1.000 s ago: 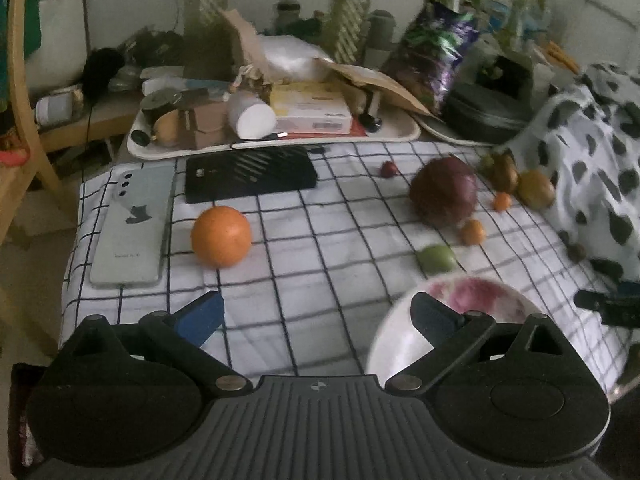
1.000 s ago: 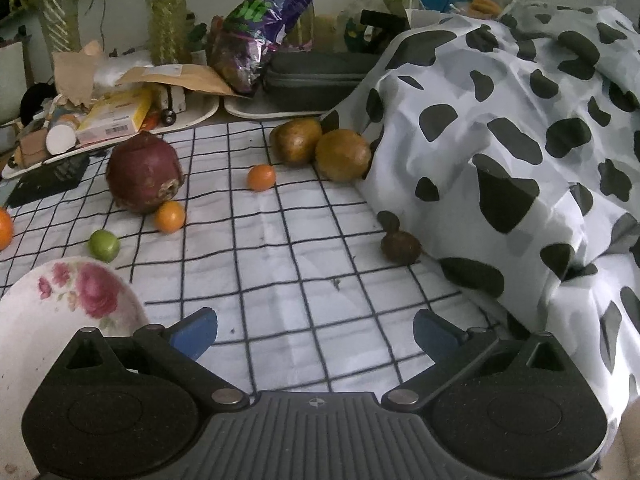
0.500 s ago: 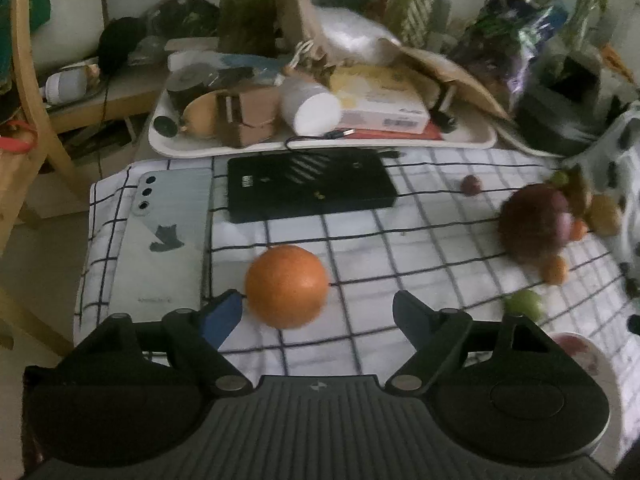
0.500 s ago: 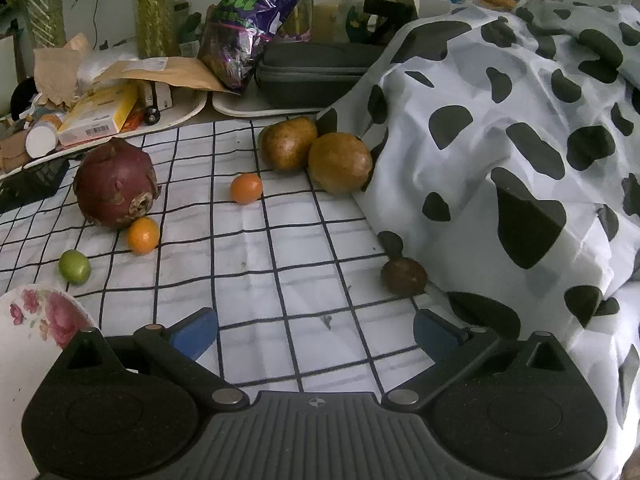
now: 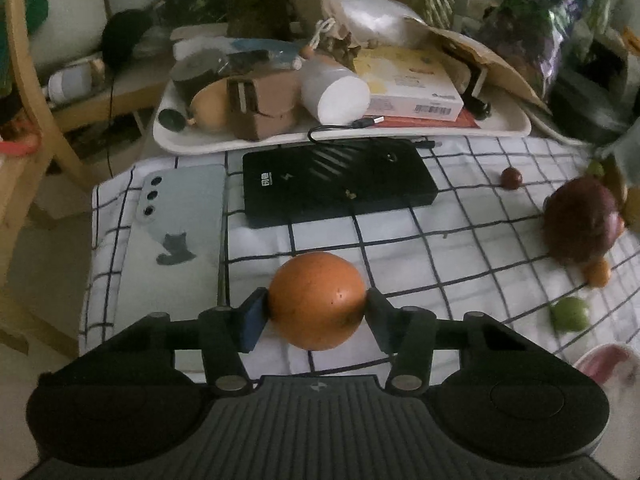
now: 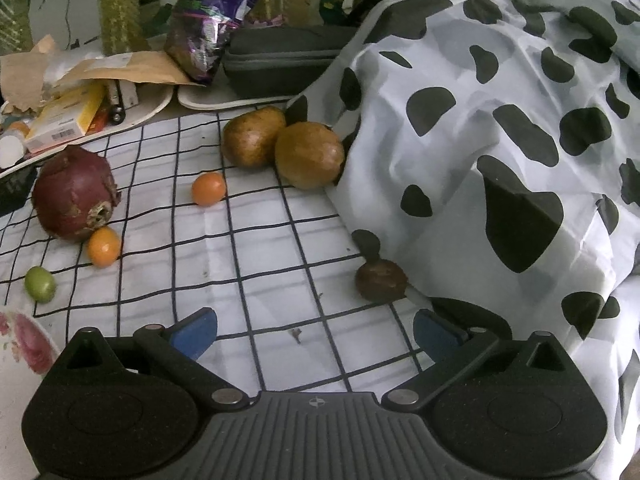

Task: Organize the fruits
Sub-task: 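Reach to the large orange and close the left tool on it, then grasp the small brown round fruit with the right tool while the left tool holds the orange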

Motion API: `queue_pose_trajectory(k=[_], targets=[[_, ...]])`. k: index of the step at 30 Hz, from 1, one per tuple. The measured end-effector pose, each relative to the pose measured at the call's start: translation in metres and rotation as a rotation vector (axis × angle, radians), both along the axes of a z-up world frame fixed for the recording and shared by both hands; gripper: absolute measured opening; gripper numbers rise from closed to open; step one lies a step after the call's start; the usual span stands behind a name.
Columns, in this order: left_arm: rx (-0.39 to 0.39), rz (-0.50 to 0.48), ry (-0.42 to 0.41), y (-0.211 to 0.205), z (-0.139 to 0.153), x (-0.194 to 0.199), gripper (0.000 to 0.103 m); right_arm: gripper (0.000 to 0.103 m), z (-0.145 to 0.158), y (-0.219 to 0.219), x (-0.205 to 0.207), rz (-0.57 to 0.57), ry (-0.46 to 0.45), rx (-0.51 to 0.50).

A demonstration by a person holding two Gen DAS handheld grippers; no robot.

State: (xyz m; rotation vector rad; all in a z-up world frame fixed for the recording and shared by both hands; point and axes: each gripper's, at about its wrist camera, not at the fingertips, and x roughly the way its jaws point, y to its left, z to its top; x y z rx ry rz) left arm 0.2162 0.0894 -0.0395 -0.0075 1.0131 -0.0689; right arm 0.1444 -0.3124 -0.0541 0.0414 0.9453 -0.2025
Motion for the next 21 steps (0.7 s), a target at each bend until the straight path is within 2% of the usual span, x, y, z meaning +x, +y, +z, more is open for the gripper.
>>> queue_pose_trajectory(k=[8, 16, 19, 21], targets=[[-0.059, -0.056, -0.095, -0.014, 0.024, -0.011, 0.05, 0.103, 0.001, -0.011, 0.008, -0.06, -0.014, -0.007], [-0.099, -0.113, -0.136, -0.029, 0.035, -0.018, 0.05, 0.102, -0.003, -0.035, 0.022, -0.155, -0.019, 0.042], [-0.109, -0.128, -0.14, -0.032, 0.036, -0.019, 0.05, 0.094, -0.006, -0.043, 0.028, -0.192, -0.014, 0.056], [-0.11, -0.135, -0.14, -0.033, 0.037, -0.02, 0.05, 0.094, -0.008, -0.049, 0.033, -0.221, -0.01, 0.073]])
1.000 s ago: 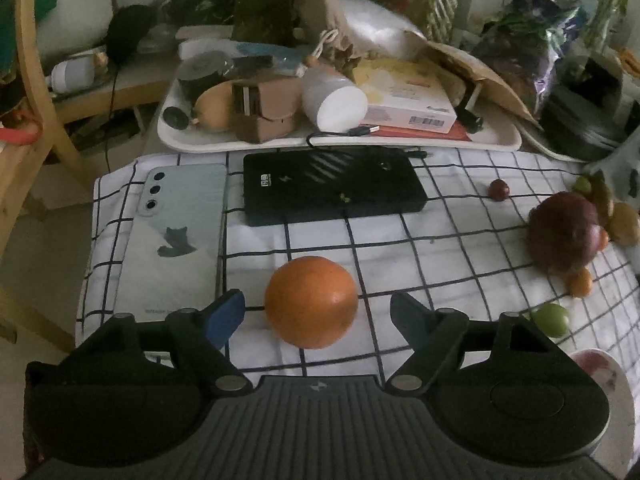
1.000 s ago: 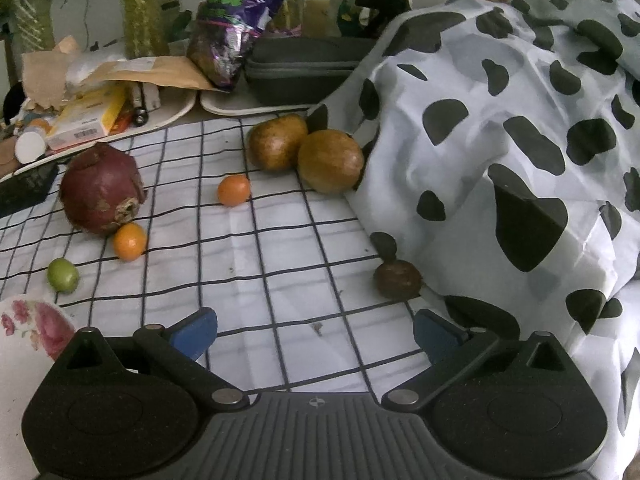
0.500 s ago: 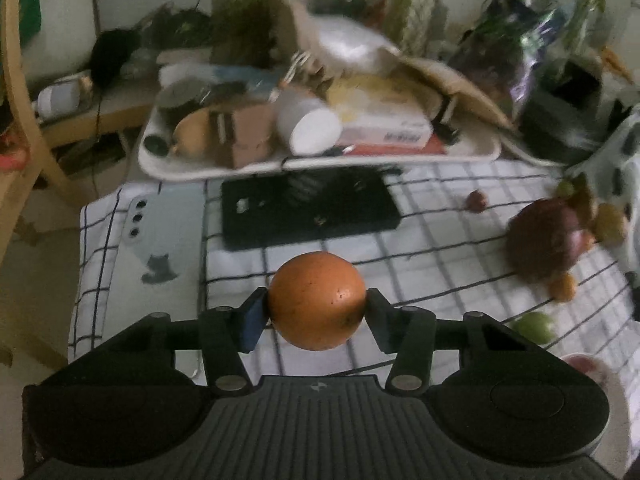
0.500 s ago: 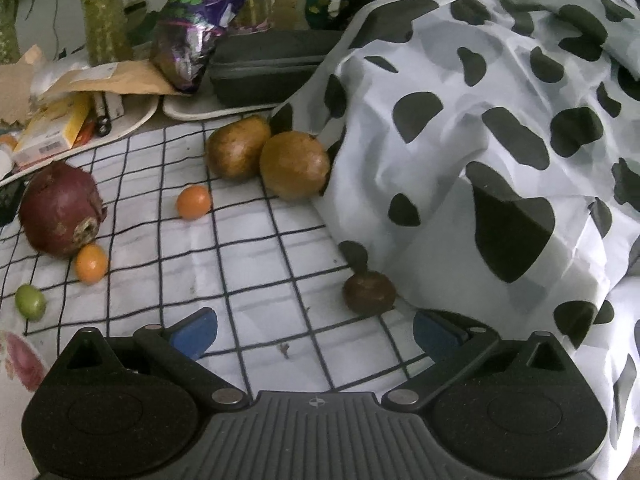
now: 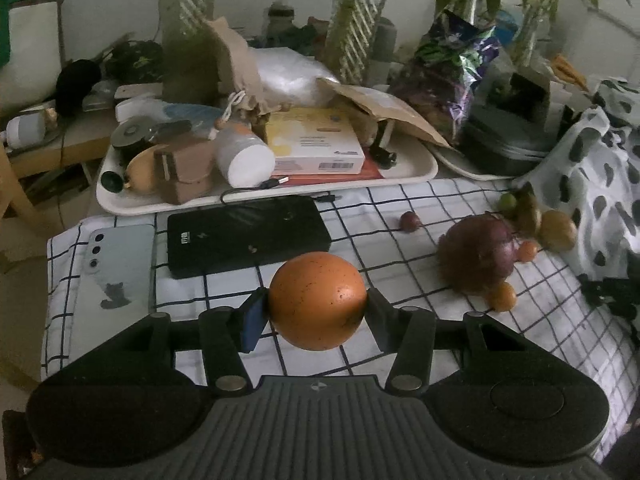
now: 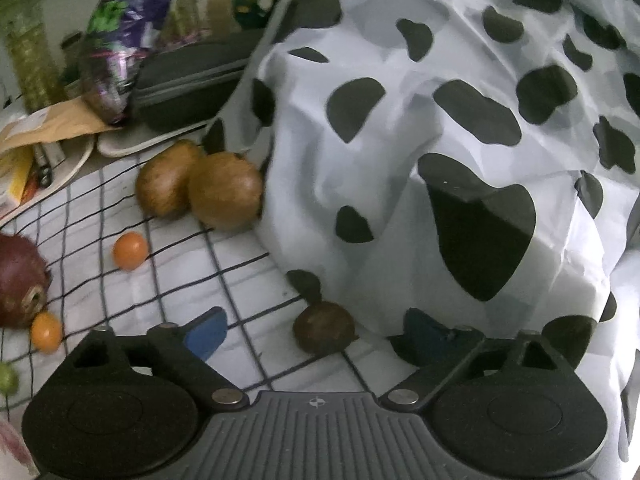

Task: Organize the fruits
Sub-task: 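Grasp the small brown round fruit with the right tool while the left tool holds the orange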

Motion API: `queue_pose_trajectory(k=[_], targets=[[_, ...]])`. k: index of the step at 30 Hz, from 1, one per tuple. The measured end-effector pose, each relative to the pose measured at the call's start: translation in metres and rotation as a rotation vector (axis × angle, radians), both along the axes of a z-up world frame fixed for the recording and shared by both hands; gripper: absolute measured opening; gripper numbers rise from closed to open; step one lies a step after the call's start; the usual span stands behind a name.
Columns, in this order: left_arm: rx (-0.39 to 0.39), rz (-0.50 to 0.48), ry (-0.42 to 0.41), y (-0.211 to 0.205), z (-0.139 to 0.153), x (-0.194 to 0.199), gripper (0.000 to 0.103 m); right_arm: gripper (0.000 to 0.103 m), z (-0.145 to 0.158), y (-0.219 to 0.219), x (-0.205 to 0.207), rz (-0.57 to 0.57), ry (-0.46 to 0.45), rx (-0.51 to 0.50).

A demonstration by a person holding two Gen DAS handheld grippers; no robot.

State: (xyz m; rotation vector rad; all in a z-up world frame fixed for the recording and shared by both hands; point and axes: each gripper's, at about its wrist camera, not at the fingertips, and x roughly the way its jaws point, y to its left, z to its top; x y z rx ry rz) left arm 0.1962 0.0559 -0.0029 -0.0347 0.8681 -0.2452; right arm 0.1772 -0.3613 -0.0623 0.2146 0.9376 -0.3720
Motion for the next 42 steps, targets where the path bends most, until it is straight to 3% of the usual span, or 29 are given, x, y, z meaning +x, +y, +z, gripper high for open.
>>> queue_pose_trajectory(k=[3, 6, 8, 11, 12, 23, 30, 36, 42], targets=[[0.001, -0.001, 0.003, 0.0, -0.001, 0.0, 0.05, 0.088, -0.002, -0.007, 0.004, -0.043, -0.007, 0.02], [0.001, 0.0, 0.005, 0.0, -0.001, 0.0, 0.05, 0.074, -0.004, -0.011, 0.004, -0.077, -0.007, 0.024], [0.002, -0.001, 0.005, 0.0, -0.001, -0.001, 0.05, 0.053, -0.004, -0.011, 0.003, -0.088, -0.001, 0.026], [0.003, -0.003, 0.006, -0.001, -0.001, -0.001, 0.05, 0.033, -0.003, -0.011, -0.001, -0.096, -0.001, 0.045], [0.002, -0.003, 0.006, -0.001, -0.001, -0.002, 0.05, 0.032, -0.002, -0.011, -0.002, -0.095, -0.001, 0.048], [-0.006, -0.015, -0.014, -0.01, 0.006, -0.018, 0.05, 0.031, 0.011, 0.003, -0.018, -0.05, -0.022, 0.05], [-0.018, -0.049, -0.021, -0.027, 0.009, -0.045, 0.05, 0.031, 0.02, 0.025, -0.028, 0.05, -0.056, 0.094], [-0.023, -0.075, -0.013, -0.041, 0.006, -0.069, 0.05, 0.031, 0.032, 0.054, -0.043, 0.263, -0.14, 0.218], [-0.031, -0.103, -0.004, -0.052, 0.003, -0.091, 0.05, 0.031, 0.043, 0.09, -0.063, 0.487, -0.19, 0.236]])
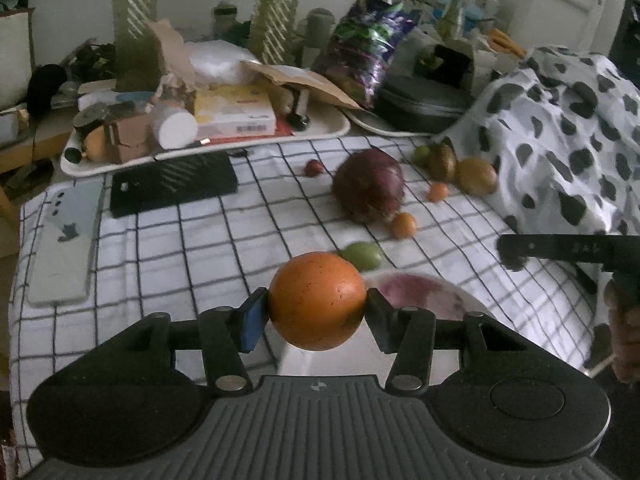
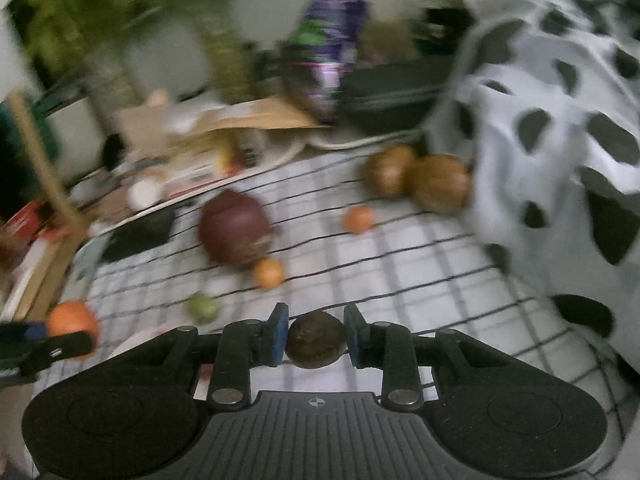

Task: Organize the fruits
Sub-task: 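Grasp the small brown round fruit with the right tool while the left tool holds the orange, then release the orange into the floral plate with the left tool while the right tool drops the brown fruit there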

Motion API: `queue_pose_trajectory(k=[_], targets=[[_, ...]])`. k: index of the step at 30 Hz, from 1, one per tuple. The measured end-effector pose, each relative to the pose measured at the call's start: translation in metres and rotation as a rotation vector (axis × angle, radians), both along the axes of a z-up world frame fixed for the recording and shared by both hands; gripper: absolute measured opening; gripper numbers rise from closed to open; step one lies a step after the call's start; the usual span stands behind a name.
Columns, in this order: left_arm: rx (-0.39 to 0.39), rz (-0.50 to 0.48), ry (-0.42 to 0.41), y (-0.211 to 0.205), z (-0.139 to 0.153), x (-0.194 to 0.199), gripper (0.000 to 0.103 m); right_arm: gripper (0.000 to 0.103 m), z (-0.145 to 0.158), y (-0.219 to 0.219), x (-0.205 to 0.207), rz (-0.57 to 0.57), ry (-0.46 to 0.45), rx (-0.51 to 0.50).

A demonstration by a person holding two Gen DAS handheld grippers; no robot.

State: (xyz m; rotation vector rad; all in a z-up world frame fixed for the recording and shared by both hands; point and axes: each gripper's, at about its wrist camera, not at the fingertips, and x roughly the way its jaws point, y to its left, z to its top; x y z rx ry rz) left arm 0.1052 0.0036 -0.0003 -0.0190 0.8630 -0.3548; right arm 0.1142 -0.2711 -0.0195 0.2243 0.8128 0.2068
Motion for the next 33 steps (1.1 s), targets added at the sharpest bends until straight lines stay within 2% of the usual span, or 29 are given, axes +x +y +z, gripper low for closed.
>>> queue_pose_trajectory(k=[4, 11, 15, 26, 31, 33], targets=[[-0.003, -0.03, 0.004, -0.008, -0.002, -0.013, 0.05, 0.031, 0.004, 0.027, -0.015, 0.149, -0.043, -0.022], [0.032, -0.14, 0.018, -0.022, -0.01, -0.031, 0.05, 0.031, -0.004, 0.056, -0.027, 0.295, -0.035, -0.072], [0.072, -0.182, 0.025, -0.027, -0.018, -0.032, 0.05, 0.031, -0.011, 0.063, -0.027, 0.32, -0.028, -0.11], [0.175, -0.219, 0.046, -0.038, -0.037, -0.024, 0.05, 0.031, -0.027, 0.084, -0.022, 0.41, -0.038, -0.211], [0.185, -0.215, 0.057, -0.038, -0.039, -0.021, 0.051, 0.032, -0.032, 0.09, -0.023, 0.441, -0.036, -0.257], [0.186, -0.211, 0.06, -0.038, -0.039, -0.02, 0.05, 0.036, -0.032, 0.091, -0.024, 0.446, -0.038, -0.269]])
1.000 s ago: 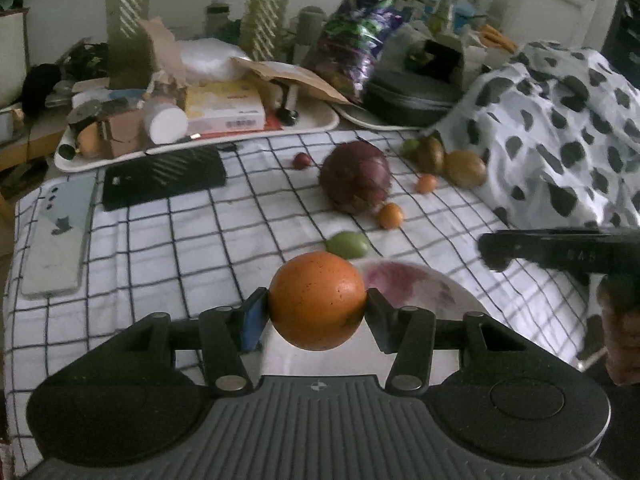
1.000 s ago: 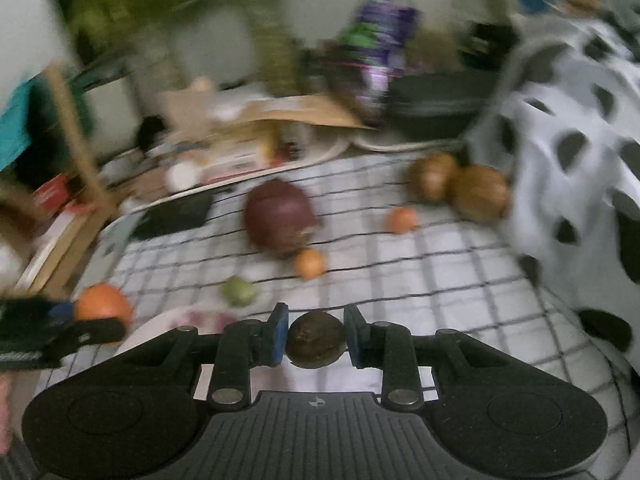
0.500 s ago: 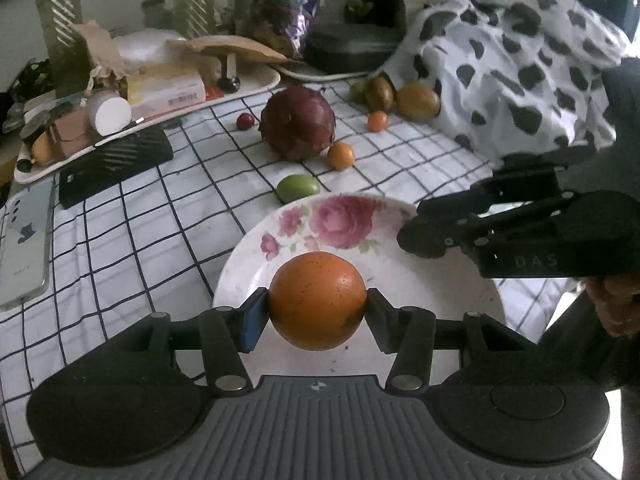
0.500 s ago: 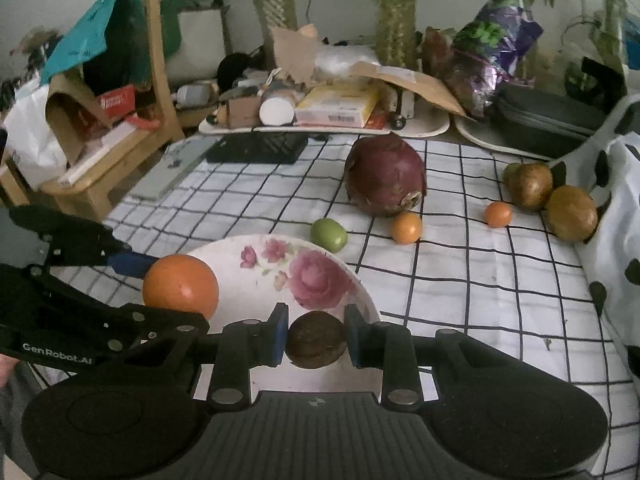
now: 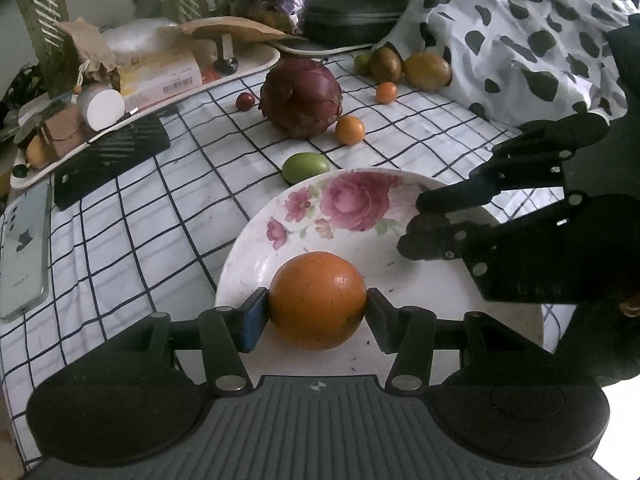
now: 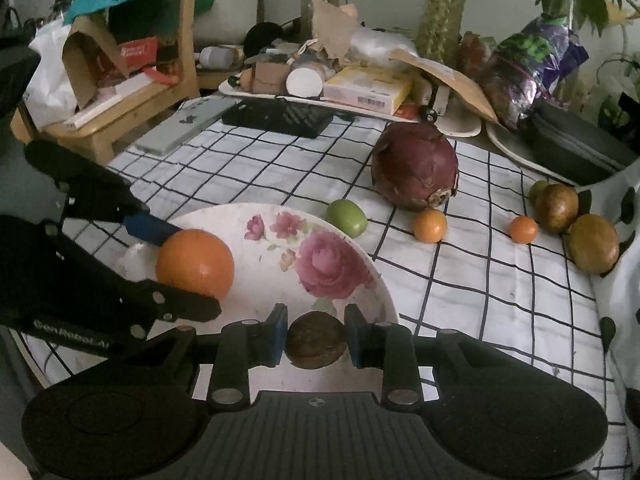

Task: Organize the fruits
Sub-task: 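Release the orange into the floral plate with the left tool while the right tool drops the brown fruit there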

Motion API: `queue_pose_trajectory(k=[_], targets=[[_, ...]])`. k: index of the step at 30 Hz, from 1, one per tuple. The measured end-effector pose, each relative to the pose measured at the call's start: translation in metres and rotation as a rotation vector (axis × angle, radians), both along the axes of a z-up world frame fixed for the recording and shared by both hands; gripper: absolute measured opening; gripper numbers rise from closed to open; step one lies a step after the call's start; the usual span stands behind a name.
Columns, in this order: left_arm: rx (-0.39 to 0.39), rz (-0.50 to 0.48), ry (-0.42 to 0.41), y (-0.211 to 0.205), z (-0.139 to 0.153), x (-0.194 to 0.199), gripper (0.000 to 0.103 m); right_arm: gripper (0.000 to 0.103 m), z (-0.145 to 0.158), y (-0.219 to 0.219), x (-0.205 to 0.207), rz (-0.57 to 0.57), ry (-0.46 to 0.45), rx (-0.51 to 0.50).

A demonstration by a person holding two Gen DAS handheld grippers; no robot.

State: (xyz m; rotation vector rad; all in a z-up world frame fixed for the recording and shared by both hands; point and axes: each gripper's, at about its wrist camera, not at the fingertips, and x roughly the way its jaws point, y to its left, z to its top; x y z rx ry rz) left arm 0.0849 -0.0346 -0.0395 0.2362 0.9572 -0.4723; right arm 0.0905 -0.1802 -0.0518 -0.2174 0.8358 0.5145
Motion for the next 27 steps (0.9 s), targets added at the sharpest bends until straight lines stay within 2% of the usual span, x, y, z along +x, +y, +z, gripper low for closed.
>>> queue_pose_trajectory(k=[2, 5, 6, 8, 10, 13, 17, 27], targets=[[0.011, -0.002, 0.004, -0.001, 0.001, 0.0, 0.051, 0.053, 0.002, 0.0, -0.002, 0.001, -0.012, -0.002], [0.031, -0.01, 0.002, -0.003, 0.001, -0.002, 0.052, 0.068, 0.008, -0.003, -0.006, -0.001, -0.032, 0.008], [0.048, -0.01, -0.013, -0.004, 0.002, -0.003, 0.053, 0.07, 0.01, -0.005, -0.007, -0.003, -0.035, 0.016], [0.082, -0.012, -0.057, -0.005, 0.005, -0.008, 0.074, 0.076, 0.015, -0.008, -0.01, -0.01, -0.04, 0.02], [0.079, -0.019, -0.1, -0.003, 0.011, -0.014, 0.076, 0.085, 0.019, -0.011, -0.014, -0.023, -0.051, 0.022], [0.053, -0.015, -0.108, 0.001, 0.017, -0.017, 0.078, 0.095, 0.024, -0.015, -0.019, -0.057, -0.066, 0.02], [0.045, 0.018, -0.132, 0.004, 0.023, -0.021, 0.078, 0.103, 0.027, -0.02, -0.023, -0.126, -0.059, 0.026], [0.008, 0.101, -0.173, 0.013, 0.034, -0.035, 0.078, 0.103, 0.025, -0.029, -0.036, -0.255, -0.035, -0.008]])
